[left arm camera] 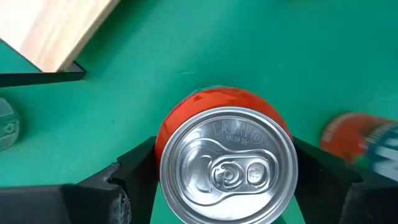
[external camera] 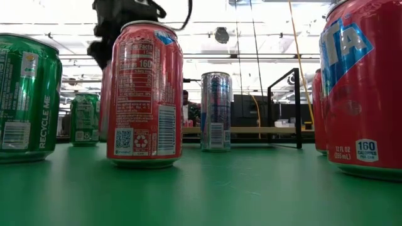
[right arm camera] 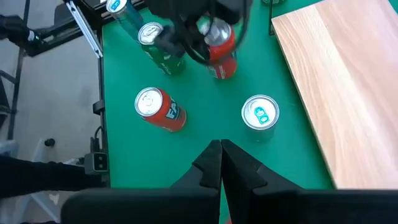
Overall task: Place canned beverage on shelf
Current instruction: Put the red soda can on the shelf
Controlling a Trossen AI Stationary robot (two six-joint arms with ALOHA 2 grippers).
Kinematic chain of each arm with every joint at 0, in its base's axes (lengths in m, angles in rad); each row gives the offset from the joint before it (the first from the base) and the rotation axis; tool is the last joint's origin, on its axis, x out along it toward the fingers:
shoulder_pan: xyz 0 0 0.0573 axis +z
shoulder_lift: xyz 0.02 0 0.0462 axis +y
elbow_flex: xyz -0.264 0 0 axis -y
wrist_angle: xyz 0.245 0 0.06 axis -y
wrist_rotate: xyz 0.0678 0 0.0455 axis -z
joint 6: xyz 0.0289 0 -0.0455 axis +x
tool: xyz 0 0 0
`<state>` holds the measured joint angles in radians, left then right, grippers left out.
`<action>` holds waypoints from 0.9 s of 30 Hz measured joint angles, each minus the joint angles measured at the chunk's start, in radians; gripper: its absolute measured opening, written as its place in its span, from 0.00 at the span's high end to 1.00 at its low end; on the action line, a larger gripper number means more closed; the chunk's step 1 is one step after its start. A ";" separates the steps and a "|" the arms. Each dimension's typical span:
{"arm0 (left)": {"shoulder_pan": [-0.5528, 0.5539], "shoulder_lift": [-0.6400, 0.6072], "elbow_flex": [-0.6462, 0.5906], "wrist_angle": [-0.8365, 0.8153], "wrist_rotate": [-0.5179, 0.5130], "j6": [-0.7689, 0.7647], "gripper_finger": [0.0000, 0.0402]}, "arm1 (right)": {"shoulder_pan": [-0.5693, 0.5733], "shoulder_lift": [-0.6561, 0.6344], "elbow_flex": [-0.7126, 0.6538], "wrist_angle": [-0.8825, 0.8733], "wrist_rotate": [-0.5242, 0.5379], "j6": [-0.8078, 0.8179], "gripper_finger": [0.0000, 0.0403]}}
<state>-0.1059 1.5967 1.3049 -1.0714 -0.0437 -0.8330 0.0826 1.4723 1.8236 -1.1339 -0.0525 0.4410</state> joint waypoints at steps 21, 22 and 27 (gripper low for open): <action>0.009 -0.110 0.378 -0.015 -0.047 -0.057 0.30 | -0.031 -0.005 0.000 0.007 0.003 -0.036 0.91; 0.013 -0.110 0.388 -0.006 -0.048 -0.069 0.30 | -0.035 -0.005 0.000 0.006 0.004 -0.046 0.89; 0.037 -0.109 0.431 0.009 -0.068 -0.109 0.30 | -0.060 -0.013 0.000 0.000 0.004 -0.121 0.79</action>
<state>-0.0691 1.4872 1.7363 -1.0625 -0.1114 -0.9420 0.0229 1.4590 1.8233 -1.1335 -0.0487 0.3204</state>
